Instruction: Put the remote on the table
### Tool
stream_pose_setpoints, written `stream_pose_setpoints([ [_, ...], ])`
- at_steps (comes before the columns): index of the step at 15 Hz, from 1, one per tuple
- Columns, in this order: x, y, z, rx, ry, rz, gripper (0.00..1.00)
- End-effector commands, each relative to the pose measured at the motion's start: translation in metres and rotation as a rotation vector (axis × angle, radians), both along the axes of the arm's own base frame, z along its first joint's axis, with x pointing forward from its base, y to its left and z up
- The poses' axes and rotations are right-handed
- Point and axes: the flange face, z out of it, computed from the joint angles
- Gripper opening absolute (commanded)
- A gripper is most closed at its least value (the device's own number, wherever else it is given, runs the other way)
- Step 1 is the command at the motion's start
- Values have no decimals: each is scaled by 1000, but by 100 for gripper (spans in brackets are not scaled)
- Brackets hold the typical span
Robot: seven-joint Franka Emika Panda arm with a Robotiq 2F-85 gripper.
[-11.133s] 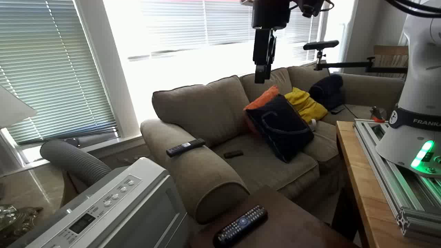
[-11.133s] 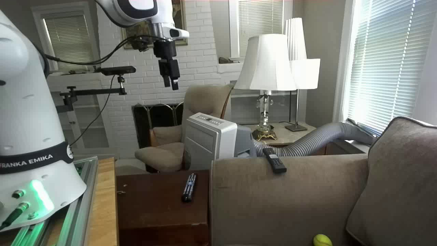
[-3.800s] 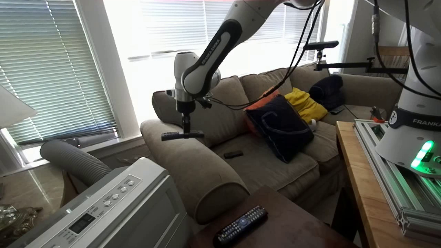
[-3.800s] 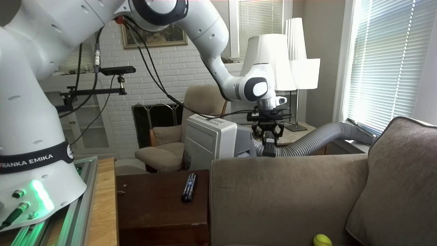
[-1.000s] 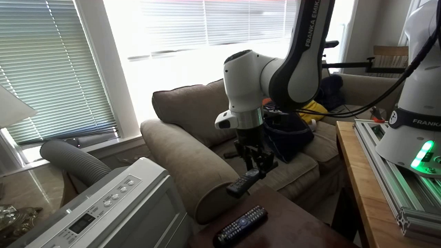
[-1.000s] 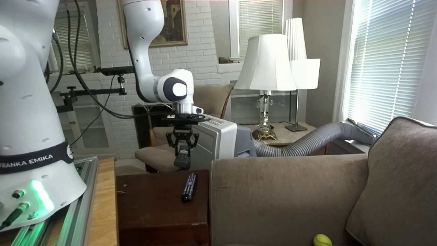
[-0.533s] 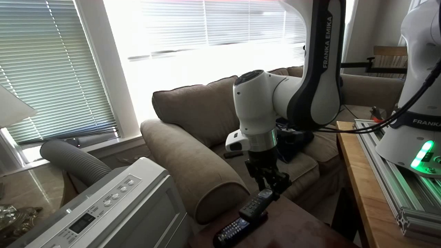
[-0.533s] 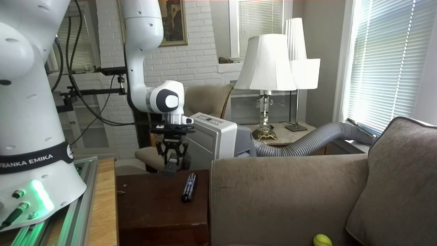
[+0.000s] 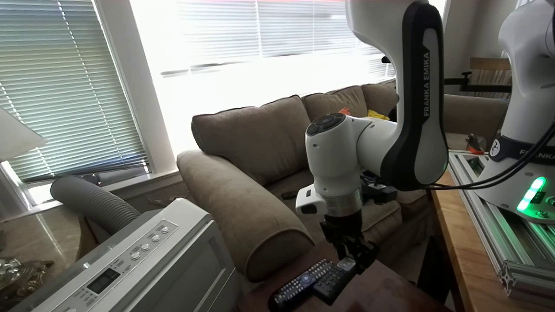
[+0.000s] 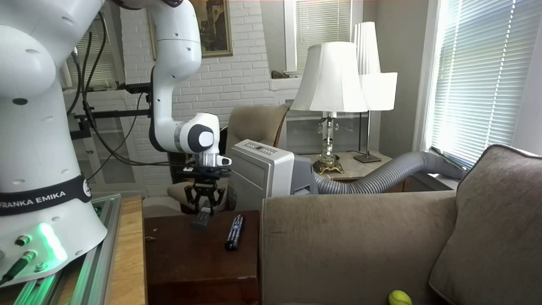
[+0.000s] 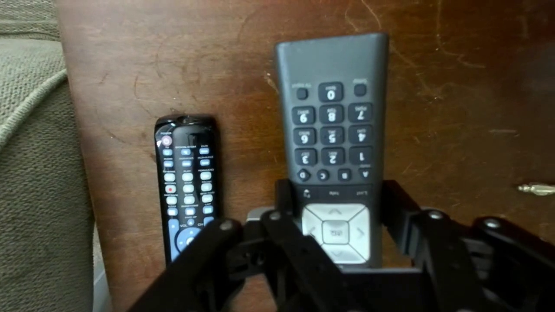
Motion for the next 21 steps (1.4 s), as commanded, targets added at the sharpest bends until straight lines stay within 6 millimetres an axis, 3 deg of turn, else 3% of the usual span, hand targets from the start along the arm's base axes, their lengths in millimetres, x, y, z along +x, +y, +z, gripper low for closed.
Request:
stream_pose_setpoints([
  [1,1,0,0,0,0,-2,54],
  [2,1,-1,0,0,0,-3,29],
  [7,1,4,-14,-68,-131,-148,29],
  [14,-27,33,-58,-106,-205,-167,29],
  [21,-11,55,-93,-139,-311,-82,29],
])
